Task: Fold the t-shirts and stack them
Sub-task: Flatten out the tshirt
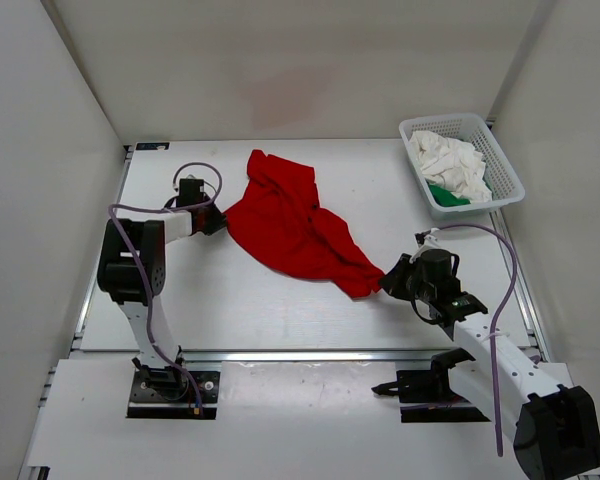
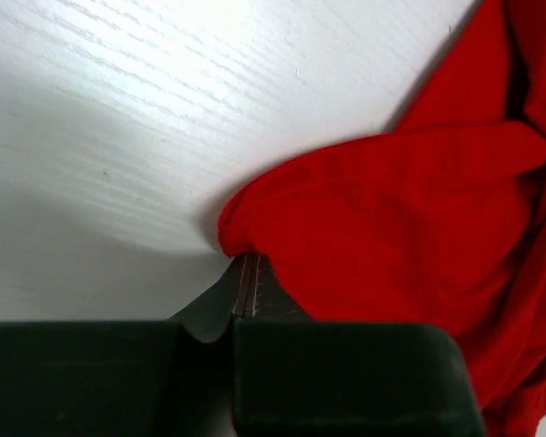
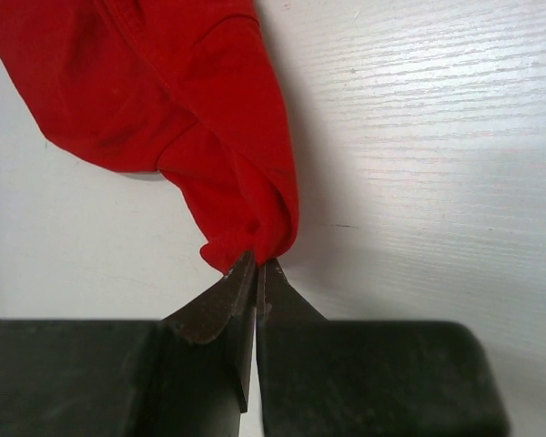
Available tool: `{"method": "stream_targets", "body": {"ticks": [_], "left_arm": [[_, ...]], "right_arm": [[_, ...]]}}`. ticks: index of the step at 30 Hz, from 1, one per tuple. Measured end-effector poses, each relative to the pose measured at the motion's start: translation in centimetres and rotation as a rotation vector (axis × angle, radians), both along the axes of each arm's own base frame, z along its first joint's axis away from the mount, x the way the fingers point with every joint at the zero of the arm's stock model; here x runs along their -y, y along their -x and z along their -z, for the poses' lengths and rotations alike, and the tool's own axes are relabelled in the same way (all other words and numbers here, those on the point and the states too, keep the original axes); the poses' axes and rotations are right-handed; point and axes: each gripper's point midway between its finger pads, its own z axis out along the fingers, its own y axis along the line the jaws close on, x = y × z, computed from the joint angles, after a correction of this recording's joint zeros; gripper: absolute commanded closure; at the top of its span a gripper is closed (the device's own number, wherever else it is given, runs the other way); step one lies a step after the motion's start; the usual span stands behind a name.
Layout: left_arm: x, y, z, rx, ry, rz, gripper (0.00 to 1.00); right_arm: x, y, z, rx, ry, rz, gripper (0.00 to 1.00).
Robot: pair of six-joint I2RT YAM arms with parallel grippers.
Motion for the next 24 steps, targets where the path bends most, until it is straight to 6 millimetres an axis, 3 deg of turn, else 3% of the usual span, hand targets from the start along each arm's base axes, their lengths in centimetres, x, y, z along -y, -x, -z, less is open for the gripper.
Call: {"method": "stream_targets", "body": {"ticks": [7,9,11,14,20,24], "left_arm": [[-0.1,-0.5,-0.7,0.020,-0.026,0.004,1.00],[-0.1,-0.1,-1.8,0.040,-0.034,0.012,1.00],[0.1,0.6,-4.2,0.080,-0.044,0.028,1.00],[1.0,1.4,-10.4,0.203,-0.057,0.067,1.00],[2.0,6.2,-26.4,0.557,-0.056,0.136,1.00],[1.1,8.4,-35.1,0.703,-0.052,0.140,1.00]], "right_arm": [[0.1,0.0,0.1,-0.004,0.005,0.004,1.00],[0.2,0.1,-0.1,-0.009,0.012,0.008,1.00],[0.4,0.0,-1.0,-0.004,0.021,0.012,1.00],[0.6,-0.8,-4.5,0.058,0.029,0.020,1.00],[0.4,-1.8,-15.8,0.268,0.053,0.026,1.00],[-0.5,-0.9,-26.2,0.431,0.076,0.000,1.00]]}}
